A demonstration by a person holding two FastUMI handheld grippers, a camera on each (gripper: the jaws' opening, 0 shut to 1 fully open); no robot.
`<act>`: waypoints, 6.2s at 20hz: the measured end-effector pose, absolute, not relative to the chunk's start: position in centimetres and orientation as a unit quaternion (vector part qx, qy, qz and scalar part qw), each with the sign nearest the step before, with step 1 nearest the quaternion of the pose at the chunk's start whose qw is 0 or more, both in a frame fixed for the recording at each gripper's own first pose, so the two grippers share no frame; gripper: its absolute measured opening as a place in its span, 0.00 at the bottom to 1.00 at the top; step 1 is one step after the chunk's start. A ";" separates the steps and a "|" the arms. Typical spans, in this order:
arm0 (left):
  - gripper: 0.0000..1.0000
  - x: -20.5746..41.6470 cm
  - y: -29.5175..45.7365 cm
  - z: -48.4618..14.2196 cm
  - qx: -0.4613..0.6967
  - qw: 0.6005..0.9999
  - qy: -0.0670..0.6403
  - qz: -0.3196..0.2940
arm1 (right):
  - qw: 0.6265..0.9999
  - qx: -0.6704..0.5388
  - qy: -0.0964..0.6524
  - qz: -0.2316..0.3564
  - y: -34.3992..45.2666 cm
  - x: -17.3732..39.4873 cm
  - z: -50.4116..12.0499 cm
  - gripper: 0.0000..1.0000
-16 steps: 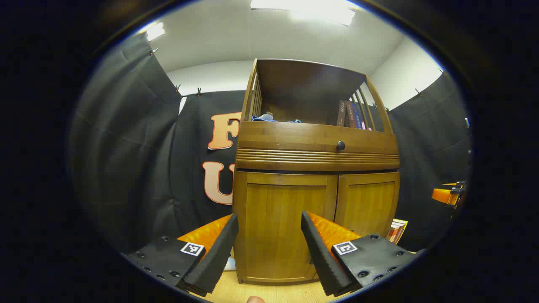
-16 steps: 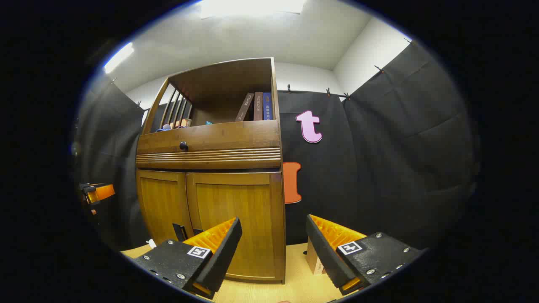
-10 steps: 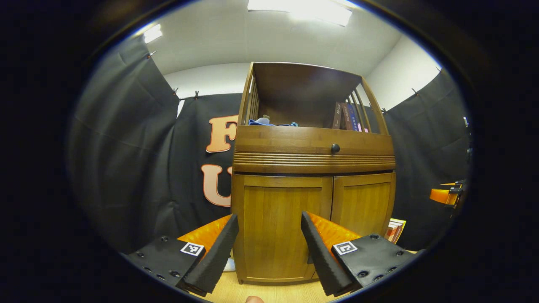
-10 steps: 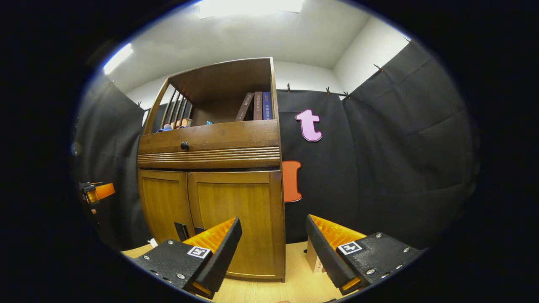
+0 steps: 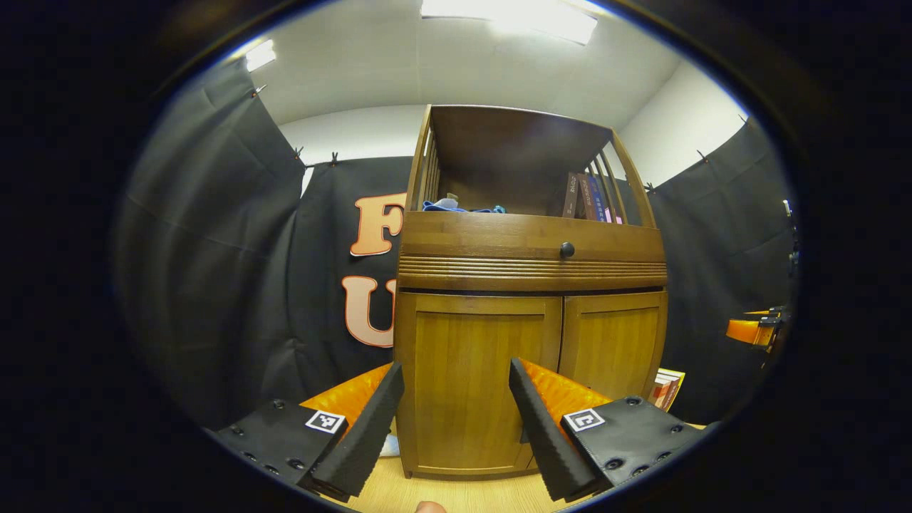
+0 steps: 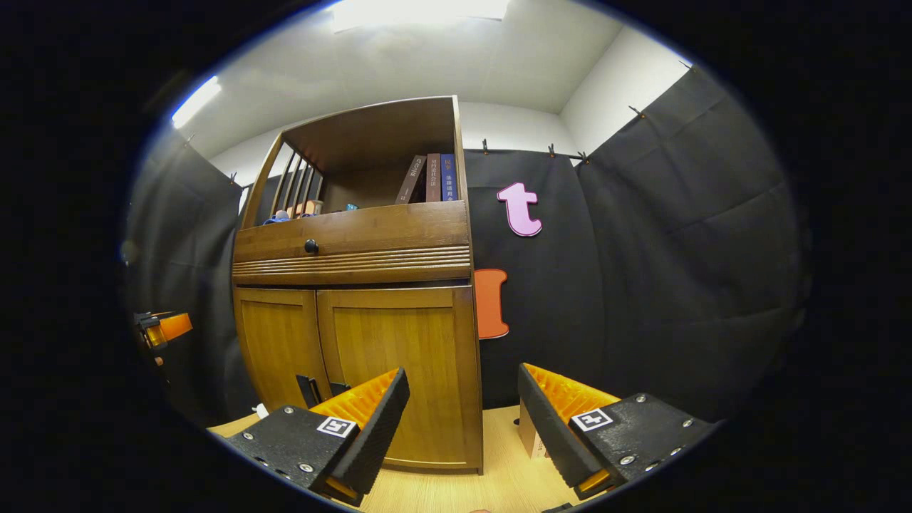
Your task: Open the right door of the double-door shoe cabinet with the right hand, and open the left door with the left hand.
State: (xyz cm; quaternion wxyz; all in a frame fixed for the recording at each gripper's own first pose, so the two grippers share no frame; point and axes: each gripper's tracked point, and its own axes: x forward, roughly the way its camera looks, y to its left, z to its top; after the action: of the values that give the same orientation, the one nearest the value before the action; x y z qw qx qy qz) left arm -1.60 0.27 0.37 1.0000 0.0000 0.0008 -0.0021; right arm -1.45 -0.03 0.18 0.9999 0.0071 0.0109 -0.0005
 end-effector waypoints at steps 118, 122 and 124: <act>0.94 -6.0 4.5 -3.1 0.031 0.999 0.042 0.005 | 0.994 -0.020 0.093 0.048 1.6 -6.4 -17.6 0.08; 0.94 -5.7 4.2 -3.3 0.033 0.998 0.047 0.008 | 0.994 -0.024 0.093 0.054 0.5 -6.7 -17.6 0.08; 0.94 -5.6 3.9 -3.2 0.033 0.998 0.046 0.007 | 0.994 -0.026 0.093 0.052 -0.5 -6.7 -17.6 0.08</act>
State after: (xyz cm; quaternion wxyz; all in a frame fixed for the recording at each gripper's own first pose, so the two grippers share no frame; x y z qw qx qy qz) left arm -5.64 3.85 -3.18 0.9984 0.0327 0.0461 0.0065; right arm -6.67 -0.46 -17.64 0.9940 -0.0257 0.0930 0.0518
